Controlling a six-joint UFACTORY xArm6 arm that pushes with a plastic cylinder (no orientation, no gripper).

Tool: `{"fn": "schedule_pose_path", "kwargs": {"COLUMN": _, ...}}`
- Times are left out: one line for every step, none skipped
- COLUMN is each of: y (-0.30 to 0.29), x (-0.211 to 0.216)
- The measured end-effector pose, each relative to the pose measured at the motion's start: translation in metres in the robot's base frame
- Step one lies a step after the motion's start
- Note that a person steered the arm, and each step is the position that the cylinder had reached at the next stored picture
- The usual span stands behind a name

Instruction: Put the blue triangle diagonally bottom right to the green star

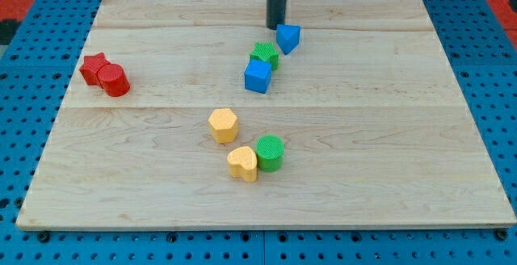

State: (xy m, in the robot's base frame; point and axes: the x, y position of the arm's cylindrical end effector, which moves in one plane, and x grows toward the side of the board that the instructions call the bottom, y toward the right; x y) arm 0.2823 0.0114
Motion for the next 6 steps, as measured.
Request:
{"fn": "schedule_pose_path", "kwargs": {"y": -0.005, "x": 0.029}}
{"fn": "schedule_pose_path", "kwargs": {"y": -0.025, "x": 0.007}}
{"fn": "schedule_pose_path", "kwargs": {"y": -0.032, "x": 0.017}}
{"fn": "schedule_pose_path", "kwargs": {"y": -0.007, "x": -0.006}}
{"fn": "schedule_pose_path", "kwargs": {"y": 0.039, "x": 0.008}}
{"fn": "schedule_pose_path", "kwargs": {"y": 0.043, "x": 0.063}}
